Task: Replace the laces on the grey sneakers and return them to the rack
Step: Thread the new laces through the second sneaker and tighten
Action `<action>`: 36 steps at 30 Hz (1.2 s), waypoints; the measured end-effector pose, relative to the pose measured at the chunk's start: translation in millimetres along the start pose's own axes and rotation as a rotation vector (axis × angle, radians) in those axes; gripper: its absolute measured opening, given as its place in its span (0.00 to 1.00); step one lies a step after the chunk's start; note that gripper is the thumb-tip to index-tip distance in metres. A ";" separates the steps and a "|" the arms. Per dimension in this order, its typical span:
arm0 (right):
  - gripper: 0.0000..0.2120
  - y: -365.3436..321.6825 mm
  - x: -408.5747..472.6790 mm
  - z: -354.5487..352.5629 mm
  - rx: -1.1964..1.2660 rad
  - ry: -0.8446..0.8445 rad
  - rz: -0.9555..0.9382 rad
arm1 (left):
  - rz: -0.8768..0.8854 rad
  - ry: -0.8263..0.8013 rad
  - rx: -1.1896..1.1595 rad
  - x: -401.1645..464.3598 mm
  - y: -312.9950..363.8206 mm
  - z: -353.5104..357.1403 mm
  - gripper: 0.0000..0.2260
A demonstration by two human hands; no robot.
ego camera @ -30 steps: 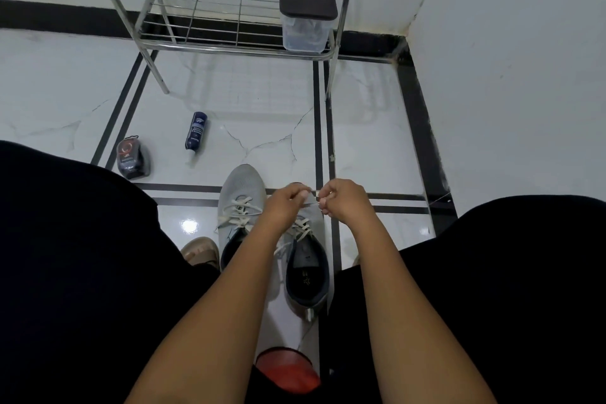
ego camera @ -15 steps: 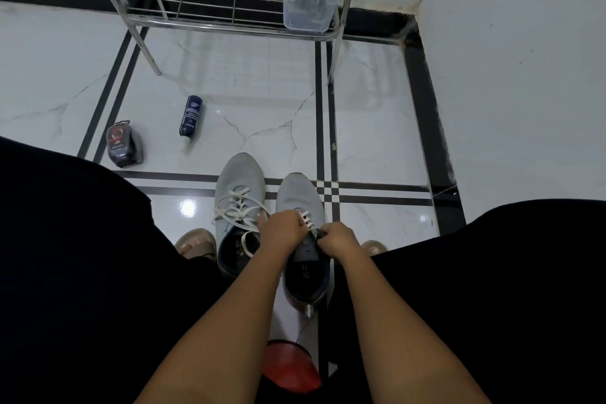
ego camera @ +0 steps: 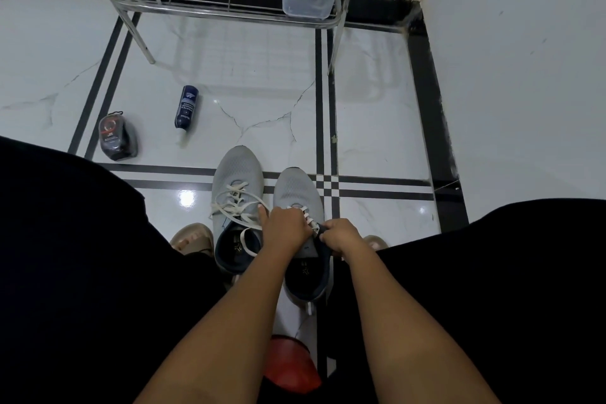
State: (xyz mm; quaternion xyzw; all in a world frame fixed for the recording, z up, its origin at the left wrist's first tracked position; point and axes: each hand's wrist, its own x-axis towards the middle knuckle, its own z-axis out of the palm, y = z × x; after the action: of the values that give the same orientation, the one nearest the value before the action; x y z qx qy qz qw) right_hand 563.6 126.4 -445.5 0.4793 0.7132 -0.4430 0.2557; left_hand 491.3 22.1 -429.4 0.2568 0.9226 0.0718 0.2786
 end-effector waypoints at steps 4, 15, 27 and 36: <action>0.15 -1.1 0.6 0.8 0.021 -0.008 0.002 | 0.002 0.003 0.006 0.5 -0.6 0.2 0.09; 0.13 -1.7 0.2 0.3 0.026 -0.022 0.007 | 0.052 -0.018 0.003 -6.2 0.7 -5.2 0.09; 0.14 -4.6 -4.8 -1.2 0.061 -0.024 0.033 | 0.055 0.016 0.000 -6.9 -2.2 -0.6 0.12; 0.11 -7.9 -6.5 -3.6 0.347 -0.116 0.166 | 0.095 0.027 0.038 -6.5 -2.9 9.2 0.12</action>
State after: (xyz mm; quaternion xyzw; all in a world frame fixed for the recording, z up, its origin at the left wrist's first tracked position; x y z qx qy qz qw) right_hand 559.3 125.4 -435.6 0.5469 0.5685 -0.5634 0.2455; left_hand 499.8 16.1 -434.9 0.3048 0.9143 0.0708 0.2573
